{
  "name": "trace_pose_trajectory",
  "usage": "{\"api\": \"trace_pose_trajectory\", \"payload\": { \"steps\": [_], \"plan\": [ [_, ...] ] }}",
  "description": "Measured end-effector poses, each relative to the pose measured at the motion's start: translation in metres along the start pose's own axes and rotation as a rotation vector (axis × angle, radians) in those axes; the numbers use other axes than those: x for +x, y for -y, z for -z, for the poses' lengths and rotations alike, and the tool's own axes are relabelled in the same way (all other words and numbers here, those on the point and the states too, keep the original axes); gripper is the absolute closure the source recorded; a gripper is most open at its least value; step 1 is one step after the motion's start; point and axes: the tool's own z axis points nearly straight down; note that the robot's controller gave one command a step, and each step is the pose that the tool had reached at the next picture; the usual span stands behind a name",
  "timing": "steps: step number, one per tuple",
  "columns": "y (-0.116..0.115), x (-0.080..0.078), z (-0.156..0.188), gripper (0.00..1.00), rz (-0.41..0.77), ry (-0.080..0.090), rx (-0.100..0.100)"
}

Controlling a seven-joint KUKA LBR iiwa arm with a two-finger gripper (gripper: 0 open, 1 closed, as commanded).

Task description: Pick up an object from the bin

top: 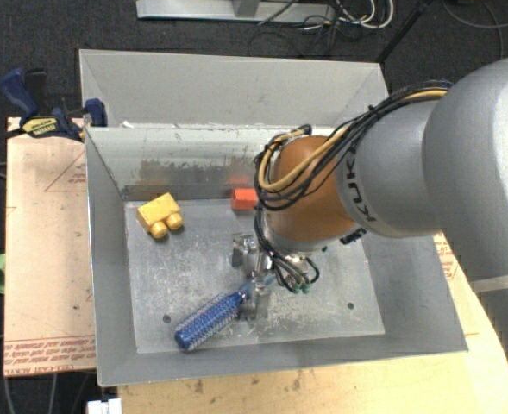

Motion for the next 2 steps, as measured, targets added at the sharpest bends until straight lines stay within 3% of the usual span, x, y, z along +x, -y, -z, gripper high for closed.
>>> {"api": "trace_pose_trajectory", "payload": {
  "steps": [1,2],
  "plan": [
    [-0.0483,0.0385,-0.0014,0.00,0.349,0.006,-0.001],
    [-0.0466,0.0392,-0.0024,1.00,0.345,0.002,0.000]
  ]
}}
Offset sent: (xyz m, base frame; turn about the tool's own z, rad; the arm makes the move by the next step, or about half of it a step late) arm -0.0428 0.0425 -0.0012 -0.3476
